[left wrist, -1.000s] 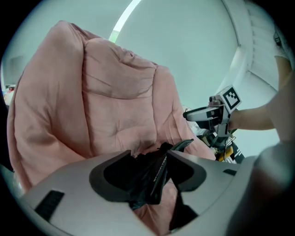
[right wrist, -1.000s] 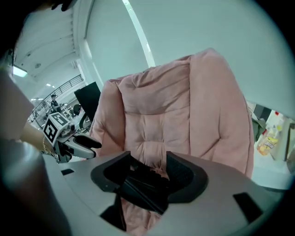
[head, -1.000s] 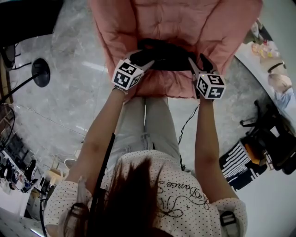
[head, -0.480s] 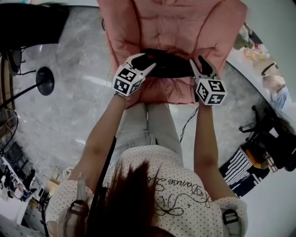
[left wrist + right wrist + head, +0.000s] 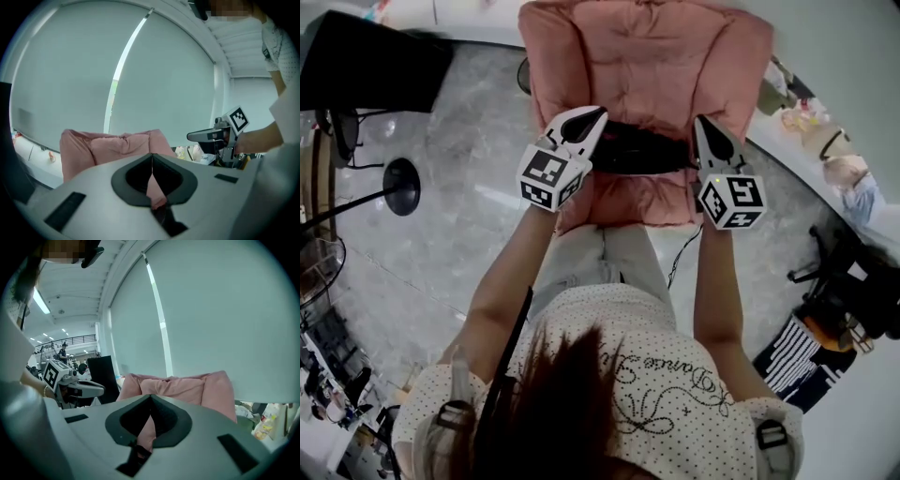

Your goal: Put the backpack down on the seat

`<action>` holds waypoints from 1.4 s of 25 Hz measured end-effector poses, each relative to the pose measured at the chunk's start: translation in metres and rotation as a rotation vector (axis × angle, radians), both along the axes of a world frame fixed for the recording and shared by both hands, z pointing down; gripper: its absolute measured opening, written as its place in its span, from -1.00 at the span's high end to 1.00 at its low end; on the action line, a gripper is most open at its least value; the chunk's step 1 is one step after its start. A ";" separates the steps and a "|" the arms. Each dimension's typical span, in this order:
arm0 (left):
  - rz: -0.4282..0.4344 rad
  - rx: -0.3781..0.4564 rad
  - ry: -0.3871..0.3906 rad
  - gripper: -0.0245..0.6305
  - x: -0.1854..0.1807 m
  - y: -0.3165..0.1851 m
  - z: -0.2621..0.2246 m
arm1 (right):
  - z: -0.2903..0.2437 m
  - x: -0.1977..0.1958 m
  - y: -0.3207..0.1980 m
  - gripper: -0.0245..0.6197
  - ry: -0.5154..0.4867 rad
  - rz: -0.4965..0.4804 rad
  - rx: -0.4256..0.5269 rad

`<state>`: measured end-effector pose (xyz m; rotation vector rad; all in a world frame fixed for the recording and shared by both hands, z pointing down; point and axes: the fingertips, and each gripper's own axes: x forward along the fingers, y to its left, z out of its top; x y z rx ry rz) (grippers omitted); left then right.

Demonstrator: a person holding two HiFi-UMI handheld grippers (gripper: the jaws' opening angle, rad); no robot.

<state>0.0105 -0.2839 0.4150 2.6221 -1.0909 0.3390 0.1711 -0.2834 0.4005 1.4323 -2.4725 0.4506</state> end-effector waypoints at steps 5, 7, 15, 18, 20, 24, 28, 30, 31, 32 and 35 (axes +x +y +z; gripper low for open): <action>-0.004 0.111 -0.033 0.91 0.000 0.009 -0.056 | -0.065 -0.011 0.015 0.89 -0.001 0.001 0.104; -0.004 0.147 -0.034 0.91 0.000 0.010 -0.075 | -0.086 -0.011 0.019 0.89 -0.032 0.023 0.126; -0.048 0.234 -0.026 0.91 -0.007 0.012 -0.131 | -0.145 -0.006 0.033 0.89 -0.142 0.070 0.200; -0.060 0.268 -0.042 0.91 -0.011 0.010 -0.144 | -0.155 -0.004 0.035 0.89 -0.187 0.071 0.203; -0.064 0.282 -0.040 0.91 -0.012 0.011 -0.152 | -0.160 -0.001 0.037 0.89 -0.176 0.073 0.218; -0.070 0.270 0.035 0.91 -0.012 0.014 -0.161 | -0.159 0.002 0.042 0.89 -0.144 0.074 0.222; -0.084 0.272 0.048 0.91 -0.013 0.013 -0.166 | -0.158 0.000 0.045 0.89 -0.085 0.067 0.227; -0.094 0.274 0.046 0.91 -0.016 0.014 -0.169 | -0.159 -0.002 0.047 0.89 -0.051 0.062 0.235; -0.099 0.274 0.047 0.91 -0.018 0.014 -0.170 | -0.160 -0.004 0.048 0.89 -0.031 0.060 0.239; -0.103 0.274 0.047 0.91 -0.020 0.014 -0.171 | -0.160 -0.005 0.049 0.89 -0.013 0.059 0.244; -0.112 0.279 0.044 0.91 -0.025 0.015 -0.171 | -0.162 -0.010 0.050 0.89 0.017 0.056 0.257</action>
